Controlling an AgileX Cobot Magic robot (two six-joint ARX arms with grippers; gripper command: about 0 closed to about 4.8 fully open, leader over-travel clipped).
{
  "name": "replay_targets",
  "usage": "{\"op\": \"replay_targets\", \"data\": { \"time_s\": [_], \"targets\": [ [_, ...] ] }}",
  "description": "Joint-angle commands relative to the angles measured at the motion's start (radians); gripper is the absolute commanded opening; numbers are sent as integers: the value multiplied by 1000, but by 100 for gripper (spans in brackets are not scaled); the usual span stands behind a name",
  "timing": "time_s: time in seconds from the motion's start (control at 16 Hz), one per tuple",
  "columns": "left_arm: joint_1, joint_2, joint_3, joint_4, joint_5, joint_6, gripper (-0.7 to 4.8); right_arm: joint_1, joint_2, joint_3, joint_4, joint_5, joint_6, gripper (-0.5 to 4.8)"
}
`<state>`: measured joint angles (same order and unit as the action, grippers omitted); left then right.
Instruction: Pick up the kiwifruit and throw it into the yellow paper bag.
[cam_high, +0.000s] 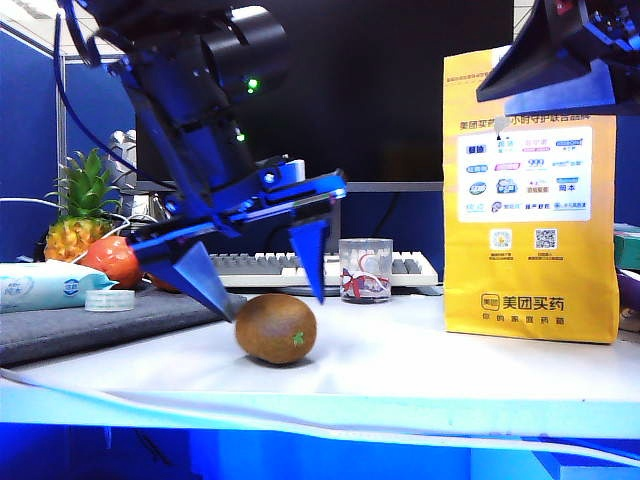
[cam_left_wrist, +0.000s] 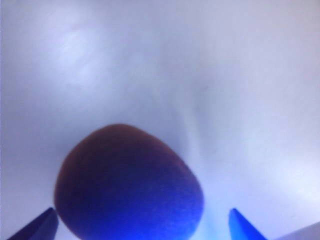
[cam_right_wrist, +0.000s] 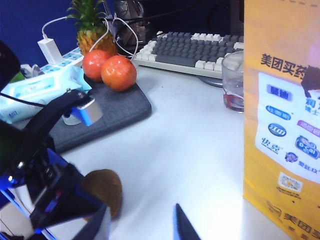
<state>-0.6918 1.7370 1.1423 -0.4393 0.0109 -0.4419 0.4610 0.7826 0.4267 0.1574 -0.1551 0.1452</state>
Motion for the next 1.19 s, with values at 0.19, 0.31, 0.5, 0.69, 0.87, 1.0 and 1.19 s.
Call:
{"op": "replay_targets", "data": {
  "time_s": [0.19,0.31,0.5,0.69,0.87,1.0,1.19],
  "targets": [
    [0,19,4,42,35,-34,479,0,4,2,-92,-5,-42,170],
    [0,27,4,60,35,-37,391,0,3,2,-100,-5,-41,170],
    [0,27,4,90,43,-19,201,0,4,2,-140,-32,-42,170],
    [0,27,4,89,63,-3,200,0,3,2,-191,-31,-42,170],
    [0,27,4,90,83,2,178,0,4,2,-215,-46,-41,170],
    [-1,21,6,90,127,64,177,0,3,2,-229,-63,-41,170],
    [-1,-8,41,48,143,166,173,0,3,2,-236,-68,-41,170]
  ]
}}
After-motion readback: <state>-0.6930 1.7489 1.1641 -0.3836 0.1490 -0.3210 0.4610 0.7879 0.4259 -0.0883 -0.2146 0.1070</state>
